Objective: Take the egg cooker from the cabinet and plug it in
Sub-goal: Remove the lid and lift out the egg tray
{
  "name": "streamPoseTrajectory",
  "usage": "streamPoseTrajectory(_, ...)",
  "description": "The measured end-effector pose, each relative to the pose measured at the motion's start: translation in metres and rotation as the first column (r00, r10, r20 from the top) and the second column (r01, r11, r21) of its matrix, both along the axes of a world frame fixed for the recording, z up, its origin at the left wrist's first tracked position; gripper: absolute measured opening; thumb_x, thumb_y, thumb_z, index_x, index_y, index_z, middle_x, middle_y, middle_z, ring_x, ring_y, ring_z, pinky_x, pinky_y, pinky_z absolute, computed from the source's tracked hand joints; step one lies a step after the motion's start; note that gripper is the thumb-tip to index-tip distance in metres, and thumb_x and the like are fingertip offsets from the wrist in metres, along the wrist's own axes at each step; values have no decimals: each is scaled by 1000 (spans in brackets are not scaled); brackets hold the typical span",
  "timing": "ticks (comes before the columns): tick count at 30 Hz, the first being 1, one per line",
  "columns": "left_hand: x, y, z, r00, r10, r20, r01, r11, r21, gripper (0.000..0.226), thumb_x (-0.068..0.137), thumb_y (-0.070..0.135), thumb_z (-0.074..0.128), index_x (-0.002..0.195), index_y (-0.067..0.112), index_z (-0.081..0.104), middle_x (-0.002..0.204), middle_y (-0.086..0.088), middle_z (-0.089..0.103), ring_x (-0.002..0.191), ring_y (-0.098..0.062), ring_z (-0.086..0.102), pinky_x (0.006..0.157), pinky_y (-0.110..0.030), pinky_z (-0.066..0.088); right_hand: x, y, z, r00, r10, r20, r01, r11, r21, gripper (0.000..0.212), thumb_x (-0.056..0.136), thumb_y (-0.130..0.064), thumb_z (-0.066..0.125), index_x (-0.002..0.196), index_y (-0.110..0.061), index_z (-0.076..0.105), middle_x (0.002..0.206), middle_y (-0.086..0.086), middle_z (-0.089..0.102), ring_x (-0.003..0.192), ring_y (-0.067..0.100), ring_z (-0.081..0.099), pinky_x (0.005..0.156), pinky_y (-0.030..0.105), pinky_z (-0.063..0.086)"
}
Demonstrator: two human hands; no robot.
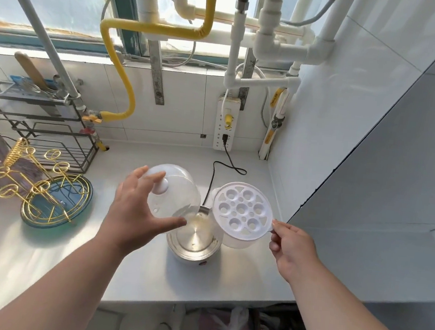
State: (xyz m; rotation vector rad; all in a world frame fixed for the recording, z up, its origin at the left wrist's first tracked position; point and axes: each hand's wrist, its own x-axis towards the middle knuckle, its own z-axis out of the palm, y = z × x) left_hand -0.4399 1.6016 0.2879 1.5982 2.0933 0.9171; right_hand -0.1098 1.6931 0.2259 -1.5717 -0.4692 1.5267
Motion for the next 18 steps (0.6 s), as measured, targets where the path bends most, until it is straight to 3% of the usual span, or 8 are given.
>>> streamPoseTrajectory(9,50,6,-25,989,-140,-42,132,979,-156,118,47,78,81,154,43,46,169,2,31,151,-26,30,120,-44,35,45,-16,-9,996,-91,21,91,996,-15,3,95,2,74,95,0,71,72,9,66,54,13,54,37,20,40)
streamPoseTrajectory(18,64,13,-44,979,-180,-99,148,953,-265,118,49,79,78,156,46,42,172,3,24,154,-29,26,123,-47,36,60,-24,-8,992,-126,18,126,992,-5,6,95,1,75,91,-2,71,65,5,65,52,12,53,37,20,40)
